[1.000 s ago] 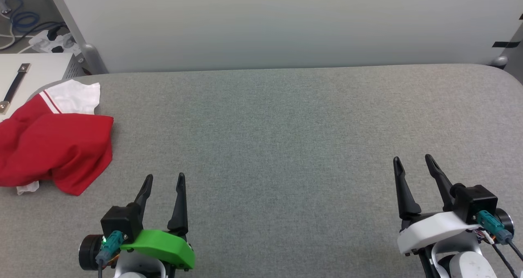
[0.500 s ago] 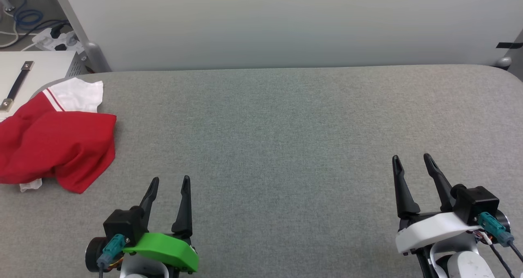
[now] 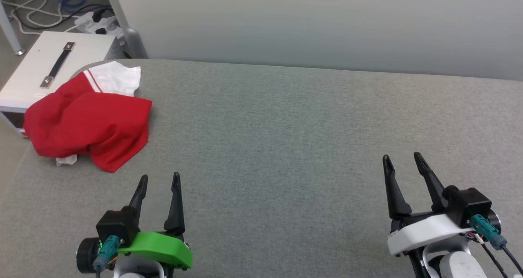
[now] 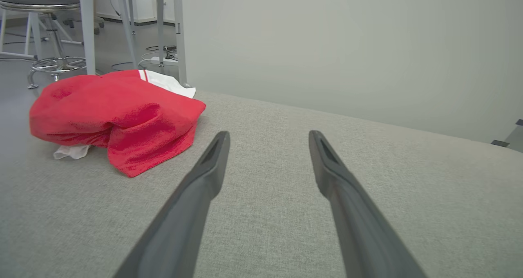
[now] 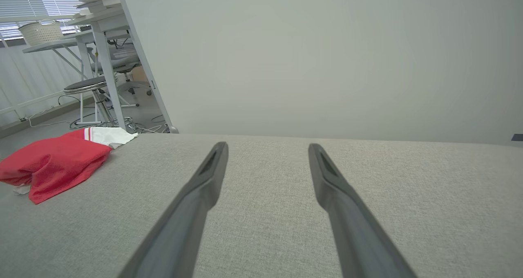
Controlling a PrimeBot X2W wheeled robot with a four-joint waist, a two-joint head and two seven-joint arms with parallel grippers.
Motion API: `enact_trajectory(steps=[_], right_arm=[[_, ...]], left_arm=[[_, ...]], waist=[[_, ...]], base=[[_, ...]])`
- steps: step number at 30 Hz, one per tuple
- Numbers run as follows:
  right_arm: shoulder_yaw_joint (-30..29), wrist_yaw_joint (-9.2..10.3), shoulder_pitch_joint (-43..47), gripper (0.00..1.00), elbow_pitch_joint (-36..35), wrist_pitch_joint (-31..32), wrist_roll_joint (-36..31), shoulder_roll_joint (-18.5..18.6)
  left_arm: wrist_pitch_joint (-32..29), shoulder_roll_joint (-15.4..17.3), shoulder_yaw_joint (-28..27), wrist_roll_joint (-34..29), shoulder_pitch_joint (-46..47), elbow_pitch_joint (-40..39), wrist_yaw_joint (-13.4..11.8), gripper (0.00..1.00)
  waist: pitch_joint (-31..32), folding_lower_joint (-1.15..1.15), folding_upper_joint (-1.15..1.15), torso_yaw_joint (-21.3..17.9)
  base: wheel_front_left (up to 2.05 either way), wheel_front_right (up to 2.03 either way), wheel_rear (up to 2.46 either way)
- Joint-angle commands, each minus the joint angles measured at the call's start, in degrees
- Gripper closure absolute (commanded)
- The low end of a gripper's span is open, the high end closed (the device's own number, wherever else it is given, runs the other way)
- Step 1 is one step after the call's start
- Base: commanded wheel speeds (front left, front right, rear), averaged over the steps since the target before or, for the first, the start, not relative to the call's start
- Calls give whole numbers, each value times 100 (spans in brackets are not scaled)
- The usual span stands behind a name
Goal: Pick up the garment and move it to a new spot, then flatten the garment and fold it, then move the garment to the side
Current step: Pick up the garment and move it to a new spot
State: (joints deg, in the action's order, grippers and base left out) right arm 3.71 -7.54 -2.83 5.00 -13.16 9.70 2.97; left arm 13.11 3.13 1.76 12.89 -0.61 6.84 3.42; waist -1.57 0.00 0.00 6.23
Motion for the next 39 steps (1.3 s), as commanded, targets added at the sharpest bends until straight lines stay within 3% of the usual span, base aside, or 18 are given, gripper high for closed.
enact_trajectory(steps=[1, 6, 18, 31, 39], right_arm=[[23, 5, -96, 0, -3, -61, -41, -9], [23, 5, -126, 0, -4, -121, -170, -9], [61, 5, -137, 0, -16, -184, -216, -10], [225, 5, -57, 0, -6, -184, -183, -10], [241, 5, -149, 0, -109, -184, -295, -10]], left_arm=[[64, -23, -26, -246, 79, -24, -96, 0], [125, -24, -63, -400, 43, -82, -283, 0], [189, -25, -47, -474, -16, -86, -264, 0], [189, -25, -24, -393, -85, -91, -265, 0], [189, -25, -159, -189, 84, -155, -321, 0]], waist=[[-27, 0, 0, 339], [-52, 0, 0, 739], [-39, 0, 0, 1352], [22, 0, 0, 1455], [-309, 0, 0, 1321]], base=[[0, 0, 0], [0, 0, 0], [0, 0, 0], [0, 0, 0], [0, 0, 0]])
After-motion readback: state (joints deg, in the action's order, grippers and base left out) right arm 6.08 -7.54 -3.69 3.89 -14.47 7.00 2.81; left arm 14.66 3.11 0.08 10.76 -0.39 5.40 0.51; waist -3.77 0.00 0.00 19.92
